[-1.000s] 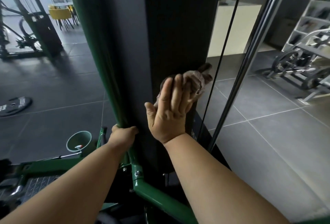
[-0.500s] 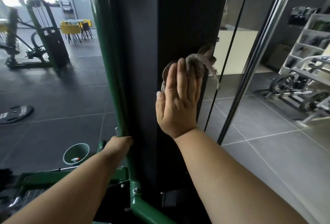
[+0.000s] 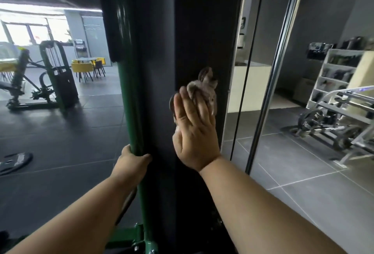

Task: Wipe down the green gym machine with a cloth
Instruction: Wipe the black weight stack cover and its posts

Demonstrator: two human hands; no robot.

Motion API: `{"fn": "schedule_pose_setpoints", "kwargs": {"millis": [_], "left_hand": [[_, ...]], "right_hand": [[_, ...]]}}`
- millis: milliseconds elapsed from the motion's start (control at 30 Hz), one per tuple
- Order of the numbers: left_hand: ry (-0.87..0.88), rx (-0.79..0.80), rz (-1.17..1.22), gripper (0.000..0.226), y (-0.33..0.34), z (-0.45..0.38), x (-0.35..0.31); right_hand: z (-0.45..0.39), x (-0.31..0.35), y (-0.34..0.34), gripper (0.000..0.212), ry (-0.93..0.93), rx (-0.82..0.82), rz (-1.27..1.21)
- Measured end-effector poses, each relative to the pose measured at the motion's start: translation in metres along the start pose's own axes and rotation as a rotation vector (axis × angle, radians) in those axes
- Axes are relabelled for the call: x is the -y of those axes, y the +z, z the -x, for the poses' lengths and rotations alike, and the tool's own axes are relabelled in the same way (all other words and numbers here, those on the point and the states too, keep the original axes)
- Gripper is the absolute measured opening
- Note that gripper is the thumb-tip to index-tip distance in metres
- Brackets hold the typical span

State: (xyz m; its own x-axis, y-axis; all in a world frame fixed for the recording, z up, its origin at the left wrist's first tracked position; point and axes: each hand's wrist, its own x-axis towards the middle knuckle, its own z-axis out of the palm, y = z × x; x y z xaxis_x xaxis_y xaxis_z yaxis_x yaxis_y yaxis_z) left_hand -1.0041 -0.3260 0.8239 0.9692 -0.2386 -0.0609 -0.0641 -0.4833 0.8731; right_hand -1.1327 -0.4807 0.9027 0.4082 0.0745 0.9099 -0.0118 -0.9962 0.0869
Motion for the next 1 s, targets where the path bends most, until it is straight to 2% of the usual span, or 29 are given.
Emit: {"fn": "schedule_pose_setpoints", "kwargs": {"millis": [133, 233, 333, 467, 533, 667, 833, 1000], "left_hand": [[0.021, -0.002, -0.034, 0.05, -0.007, -0.001, -0.013], [-0.008, 0.032, -0.063, 0.05, -0.01, -0.007, -0.013], [-0.004, 0.058, -0.073, 0.049, -0.013, -0.004, -0.017], [-0.036, 0.074, -0.096, 0.048, -0.018, 0.003, -0.025], [-0.037, 0.081, -0.105, 0.058, -0.023, 0.006, -0.03], [0.001, 0.068, -0.17, 0.073, -0.034, -0.006, -0.04], [0.105, -0.01, -0.196, 0.055, -0.056, 0.008, -0.086], [0.122, -0.052, -0.157, 0.054, -0.064, 0.016, -0.107]], "right_hand": [[-0.066, -0.01, -0.018, 0.068, 0.054, -0.184, 0.007], [-0.048, -0.011, -0.008, 0.06, 0.141, -0.254, 0.049], [-0.011, -0.004, 0.009, 0.056, 0.228, -0.227, 0.067], [-0.029, -0.002, 0.005, 0.06, 0.145, -0.193, 0.094], [-0.062, -0.003, -0.005, 0.058, 0.103, -0.222, 0.099], [-0.136, -0.005, -0.028, 0.061, 0.138, -0.315, 0.081], [-0.162, -0.012, -0.043, 0.067, 0.071, -0.319, 0.07], [-0.127, -0.015, -0.038, 0.069, -0.078, -0.184, 0.115]]}}
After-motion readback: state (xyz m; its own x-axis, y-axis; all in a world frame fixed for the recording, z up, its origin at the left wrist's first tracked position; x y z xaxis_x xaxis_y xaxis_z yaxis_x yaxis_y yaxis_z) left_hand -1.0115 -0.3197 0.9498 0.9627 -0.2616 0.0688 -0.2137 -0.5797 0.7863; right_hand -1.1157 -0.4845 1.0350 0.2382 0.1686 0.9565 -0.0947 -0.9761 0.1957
